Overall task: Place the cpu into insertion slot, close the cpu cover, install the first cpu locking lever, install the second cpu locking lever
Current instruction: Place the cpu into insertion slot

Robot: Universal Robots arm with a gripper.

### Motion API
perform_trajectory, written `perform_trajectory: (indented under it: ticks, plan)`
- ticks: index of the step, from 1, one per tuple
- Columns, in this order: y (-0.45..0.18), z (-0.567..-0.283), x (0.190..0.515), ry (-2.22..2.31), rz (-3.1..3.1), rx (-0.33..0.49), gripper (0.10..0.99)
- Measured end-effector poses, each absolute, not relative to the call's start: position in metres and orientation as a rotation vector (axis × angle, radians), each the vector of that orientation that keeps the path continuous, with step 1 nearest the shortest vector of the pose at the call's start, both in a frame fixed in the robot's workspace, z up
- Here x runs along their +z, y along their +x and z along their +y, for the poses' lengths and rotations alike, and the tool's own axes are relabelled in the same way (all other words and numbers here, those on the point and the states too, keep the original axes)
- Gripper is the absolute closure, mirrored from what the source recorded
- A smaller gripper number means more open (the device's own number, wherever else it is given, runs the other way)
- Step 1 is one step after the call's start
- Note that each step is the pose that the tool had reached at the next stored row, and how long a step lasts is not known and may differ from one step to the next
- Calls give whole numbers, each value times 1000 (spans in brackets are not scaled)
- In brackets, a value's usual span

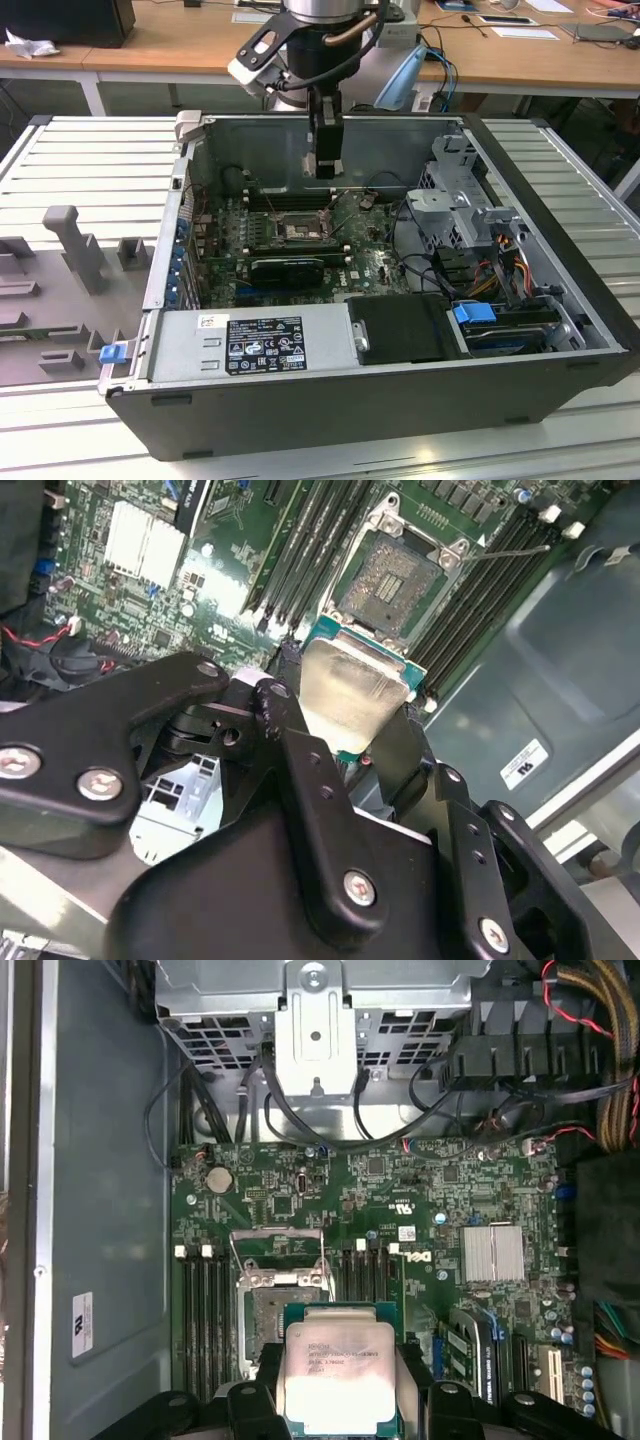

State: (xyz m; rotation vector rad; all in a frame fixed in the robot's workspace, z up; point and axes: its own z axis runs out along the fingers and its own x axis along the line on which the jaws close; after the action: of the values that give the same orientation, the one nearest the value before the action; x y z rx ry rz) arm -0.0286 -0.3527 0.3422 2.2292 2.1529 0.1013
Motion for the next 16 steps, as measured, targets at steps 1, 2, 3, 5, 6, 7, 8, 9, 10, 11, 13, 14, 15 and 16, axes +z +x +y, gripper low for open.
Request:
perform_trajectory:
  ticks: [1,2,3,5,6,7,8,9,10,11,13,14,15,16]
  plan:
    - [-29,-353,340,2229,2153,101,561]
    - [-29,-353,337,2230,2153,101,561]
    - [-29,-353,335,2230,2153,101,561]
    - [-29,-353,331,2230,2152,101,561]
    - [-29,-353,330,2230,2152,101,561]
    - [-30,-353,328,2230,2152,101,561]
    - [-30,-353,327,2230,2152,101,561]
    - [-30,-353,326,2230,2152,101,561]
    - [-30,-353,325,2230,2152,101,561]
    - [-31,-353,324,2230,2152,101,561]
    - [-31,-353,321,2231,2151,101,561]
    - [-31,-353,319,2231,2151,101,561]
    - [-32,-353,316,2231,2151,101,561]
    - [-33,-353,314,2231,2151,101,561]
